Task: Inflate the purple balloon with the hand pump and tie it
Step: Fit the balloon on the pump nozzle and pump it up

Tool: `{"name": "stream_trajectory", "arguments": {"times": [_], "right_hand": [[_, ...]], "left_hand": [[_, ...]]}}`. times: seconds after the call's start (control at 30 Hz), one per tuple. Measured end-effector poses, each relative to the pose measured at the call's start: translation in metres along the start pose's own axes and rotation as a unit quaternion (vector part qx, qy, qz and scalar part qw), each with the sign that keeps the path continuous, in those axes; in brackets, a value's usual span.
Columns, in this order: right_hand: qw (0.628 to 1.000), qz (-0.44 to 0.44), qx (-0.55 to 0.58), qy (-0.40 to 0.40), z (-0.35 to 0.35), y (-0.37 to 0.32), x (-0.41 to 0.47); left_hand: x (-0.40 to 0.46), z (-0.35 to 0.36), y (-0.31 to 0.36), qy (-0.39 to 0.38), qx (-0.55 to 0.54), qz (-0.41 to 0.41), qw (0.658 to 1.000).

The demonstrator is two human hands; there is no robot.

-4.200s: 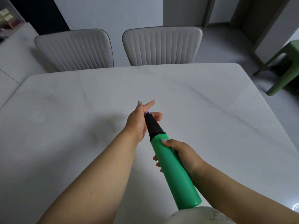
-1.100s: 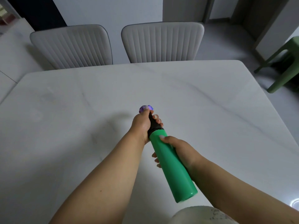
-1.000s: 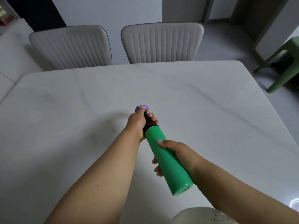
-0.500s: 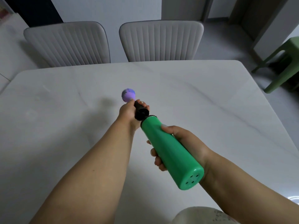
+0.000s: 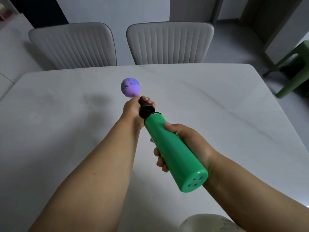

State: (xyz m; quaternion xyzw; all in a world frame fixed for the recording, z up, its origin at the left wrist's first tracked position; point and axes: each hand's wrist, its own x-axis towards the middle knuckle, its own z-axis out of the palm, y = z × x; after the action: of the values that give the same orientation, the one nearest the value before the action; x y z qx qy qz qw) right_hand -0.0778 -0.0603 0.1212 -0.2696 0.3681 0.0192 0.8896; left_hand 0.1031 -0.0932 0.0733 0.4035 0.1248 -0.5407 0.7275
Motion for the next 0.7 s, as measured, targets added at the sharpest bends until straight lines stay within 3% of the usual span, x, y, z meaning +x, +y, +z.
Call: {"name": "stream_trajectory", "arguments": {"times": [0.2,0.43,0.7], "right_hand": [[1.000,-0.016,0.003,0.027,0.007,-0.019,0.013],[1.000,0.007,0.013,-0.013,0.002,-0.005,-0.010],[0.999,0.000,0.024,0.032,0.004,-0.022,0.007]], "left_hand": [[-0.003,0.004,-0.007,-0.006,0.028,-0.001,1.000],[0.004,0.005,0.006,0.019,-0.003,0.005,1.000],[-0.003,0.008,-0.014,0.016,0.043,-0.012,0.999]]}}
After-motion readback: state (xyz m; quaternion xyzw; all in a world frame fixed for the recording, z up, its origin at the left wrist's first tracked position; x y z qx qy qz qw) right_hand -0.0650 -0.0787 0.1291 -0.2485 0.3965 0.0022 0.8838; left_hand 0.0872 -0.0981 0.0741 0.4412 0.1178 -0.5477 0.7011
